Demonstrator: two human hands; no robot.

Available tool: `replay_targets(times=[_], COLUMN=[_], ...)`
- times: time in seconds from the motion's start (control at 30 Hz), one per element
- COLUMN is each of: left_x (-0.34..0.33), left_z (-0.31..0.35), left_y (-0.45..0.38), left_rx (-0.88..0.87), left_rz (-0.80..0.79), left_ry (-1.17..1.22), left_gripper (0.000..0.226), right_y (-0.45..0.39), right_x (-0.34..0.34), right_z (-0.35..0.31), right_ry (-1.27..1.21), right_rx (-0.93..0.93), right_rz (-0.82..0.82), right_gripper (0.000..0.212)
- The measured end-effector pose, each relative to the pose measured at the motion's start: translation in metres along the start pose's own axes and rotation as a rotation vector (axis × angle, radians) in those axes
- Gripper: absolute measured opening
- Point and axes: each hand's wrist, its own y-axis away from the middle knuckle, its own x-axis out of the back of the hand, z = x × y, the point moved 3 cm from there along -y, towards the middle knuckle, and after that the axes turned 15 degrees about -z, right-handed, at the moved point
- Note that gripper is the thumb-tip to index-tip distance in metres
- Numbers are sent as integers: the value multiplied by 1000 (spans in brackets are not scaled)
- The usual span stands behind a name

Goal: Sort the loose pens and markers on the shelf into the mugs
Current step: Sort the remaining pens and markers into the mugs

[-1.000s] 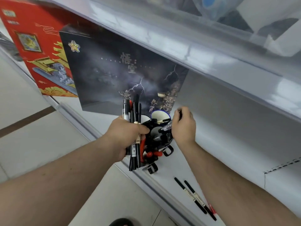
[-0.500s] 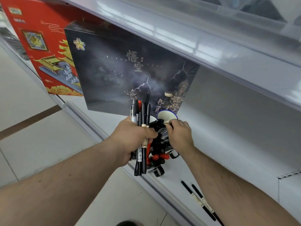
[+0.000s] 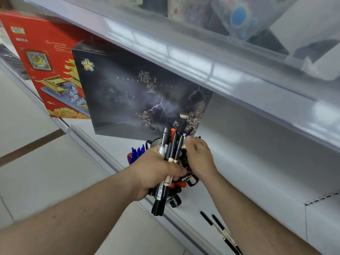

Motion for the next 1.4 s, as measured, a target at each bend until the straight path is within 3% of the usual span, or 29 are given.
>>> replay_targets(times=[0.07, 0.1, 0.27, 0.4, 0.53, 0.67, 0.97, 1.17, 1.33, 1.4], left_x=[-5, -8, -41, -63, -82, -91, -95, -87, -68, -56], left_z=[0, 1, 3, 1, 7, 8, 6, -3, 2, 6], left_y=[0, 0, 2, 7, 15, 17, 10, 10, 4, 2], left_rx=[6, 3, 10, 73, 140, 198, 277, 302, 237, 206], left_rz=[-6, -20, -96, -115, -271, -393, -452, -453, -297, -141], left_ry=[-32, -73, -388, -463, -385, -288, -268, -371, -292, -202], left_gripper=[18, 19, 25, 34, 26, 22, 30, 16, 11, 12], right_y=[41, 63, 139, 147, 153, 158, 163, 159, 153, 150], right_x=[18, 25, 44, 54, 68, 73, 91, 116, 121, 111], right_z=[-15, -22, -45, -53, -46, -37, -25, -6, 24, 26], right_ry=[-422, -490, -269, 215, 69, -113, -106, -714, -1334, -1338], right_rx=[84, 104, 246, 64, 22, 12, -14, 28, -60, -125], right_rz=[143, 166, 314, 185, 122, 82, 268, 250, 527, 435], right_gripper=[34, 26, 9, 28, 19, 25, 27, 20, 23, 25])
